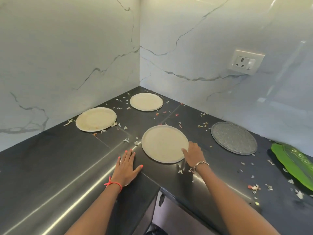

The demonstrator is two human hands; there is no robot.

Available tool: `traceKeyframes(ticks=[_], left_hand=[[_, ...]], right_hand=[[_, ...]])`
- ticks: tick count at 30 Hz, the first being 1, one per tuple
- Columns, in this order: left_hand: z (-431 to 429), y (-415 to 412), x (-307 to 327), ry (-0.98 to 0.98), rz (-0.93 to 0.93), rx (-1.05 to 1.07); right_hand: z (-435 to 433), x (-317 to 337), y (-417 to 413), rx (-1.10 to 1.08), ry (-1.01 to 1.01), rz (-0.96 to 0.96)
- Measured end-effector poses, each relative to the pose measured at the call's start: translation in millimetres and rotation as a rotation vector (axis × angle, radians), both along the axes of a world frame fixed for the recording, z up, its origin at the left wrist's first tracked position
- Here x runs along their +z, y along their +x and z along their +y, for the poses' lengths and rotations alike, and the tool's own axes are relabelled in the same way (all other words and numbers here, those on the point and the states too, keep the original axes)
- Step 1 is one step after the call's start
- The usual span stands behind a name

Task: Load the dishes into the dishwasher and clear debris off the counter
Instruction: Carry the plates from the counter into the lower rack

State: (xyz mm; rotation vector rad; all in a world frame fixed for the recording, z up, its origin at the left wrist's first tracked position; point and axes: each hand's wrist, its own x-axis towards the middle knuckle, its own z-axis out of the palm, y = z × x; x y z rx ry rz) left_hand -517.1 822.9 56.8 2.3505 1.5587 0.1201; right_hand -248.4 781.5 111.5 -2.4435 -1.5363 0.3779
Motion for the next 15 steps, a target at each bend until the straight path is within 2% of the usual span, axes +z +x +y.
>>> traceKeyframes(ticks=[5,10,15], left_hand=[[18.1,0.7,-10.4,0.084,0.058,0.001],[18.8,1.1,-15.4,0.113,0.040,-0.001],[19.9,1.3,-16.4,0.120,0.057,-0.002]], right_hand=[[44.7,-1.0,6.7,-0.096,-0.074,0.042],[68.0,-10.1,4.0,-0.166,-0.123,0.061],[77.5,-22.6,4.1,-0.290,-0.057,0.038]])
